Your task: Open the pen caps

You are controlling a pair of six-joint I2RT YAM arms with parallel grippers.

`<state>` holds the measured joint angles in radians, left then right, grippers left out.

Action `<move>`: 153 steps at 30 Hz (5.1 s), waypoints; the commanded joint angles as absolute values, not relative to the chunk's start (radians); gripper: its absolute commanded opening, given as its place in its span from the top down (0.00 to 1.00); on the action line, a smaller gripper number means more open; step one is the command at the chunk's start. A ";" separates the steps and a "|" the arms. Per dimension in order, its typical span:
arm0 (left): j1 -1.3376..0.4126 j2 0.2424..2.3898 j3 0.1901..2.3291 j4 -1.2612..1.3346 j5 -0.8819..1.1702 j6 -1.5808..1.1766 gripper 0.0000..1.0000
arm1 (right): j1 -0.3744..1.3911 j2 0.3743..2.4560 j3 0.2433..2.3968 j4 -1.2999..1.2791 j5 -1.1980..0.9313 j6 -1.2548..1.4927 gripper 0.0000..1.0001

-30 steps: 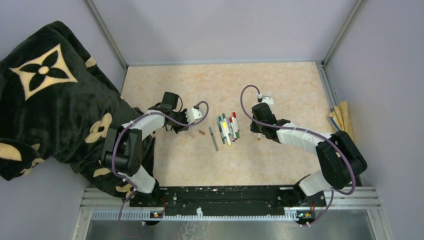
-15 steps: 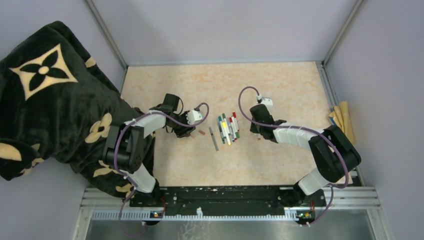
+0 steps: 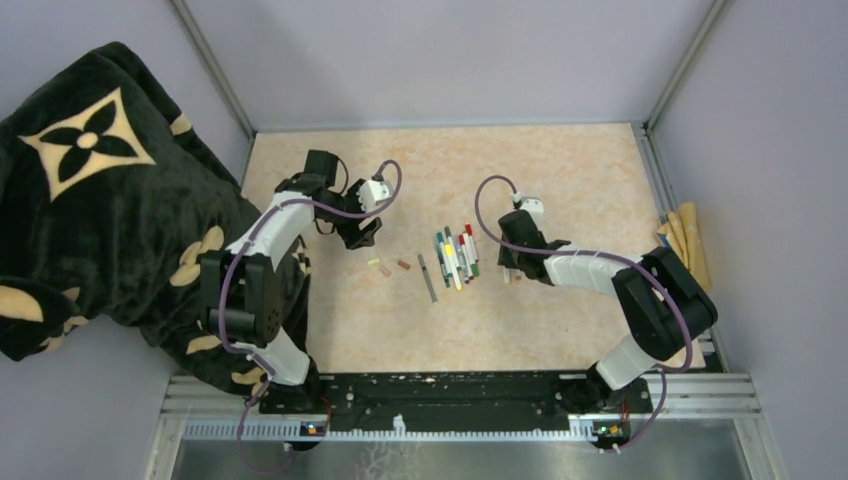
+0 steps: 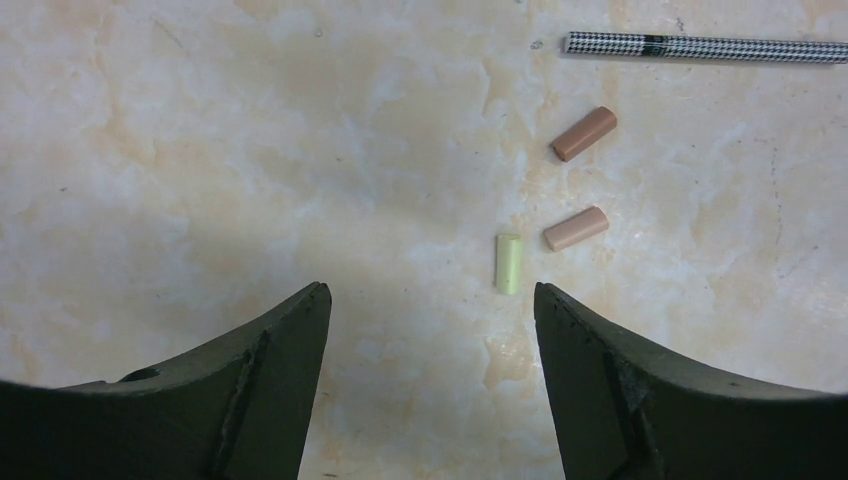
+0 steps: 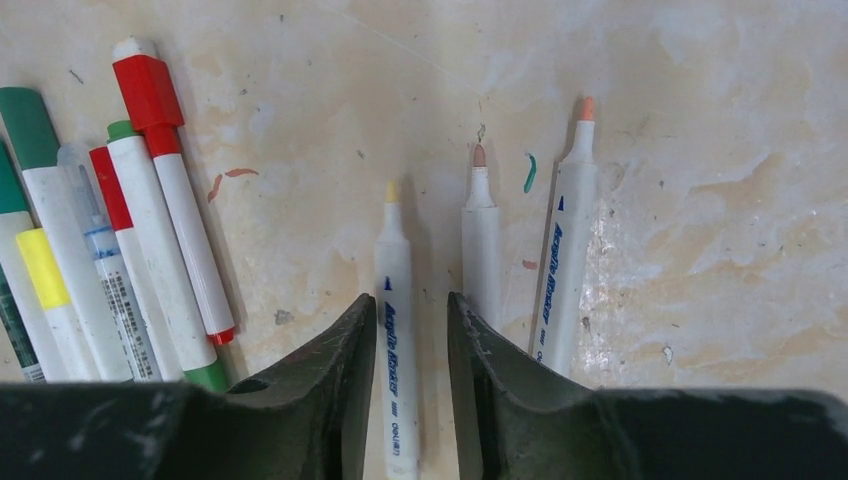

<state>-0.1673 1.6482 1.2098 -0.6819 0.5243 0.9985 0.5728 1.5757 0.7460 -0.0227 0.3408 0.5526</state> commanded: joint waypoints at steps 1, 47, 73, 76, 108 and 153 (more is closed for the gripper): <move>-0.164 1.601 1.246 -0.790 0.587 0.993 0.19 | 0.567 1.553 0.738 -0.026 0.360 0.539 0.66; -0.135 1.534 1.231 -0.802 0.610 0.997 0.22 | 0.465 1.402 0.664 -0.146 0.193 0.599 0.97; 0.103 1.584 1.330 -0.812 0.732 0.867 0.03 | 1.009 1.693 1.053 -0.104 0.327 0.546 0.57; 0.129 1.579 1.329 -0.821 0.747 0.864 0.01 | 1.029 1.777 1.115 -0.116 0.321 0.535 0.57; 0.008 1.481 1.126 -0.987 0.924 1.253 0.01 | 0.902 1.660 1.086 -0.074 -0.064 0.467 1.00; -0.520 1.276 0.947 -0.750 0.543 1.365 0.94 | 0.752 1.735 1.049 0.086 -0.854 0.574 0.68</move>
<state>-0.5133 1.2808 0.9386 -0.8009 0.5358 1.3926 0.7498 1.7195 1.0523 -0.0032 -0.8322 0.5354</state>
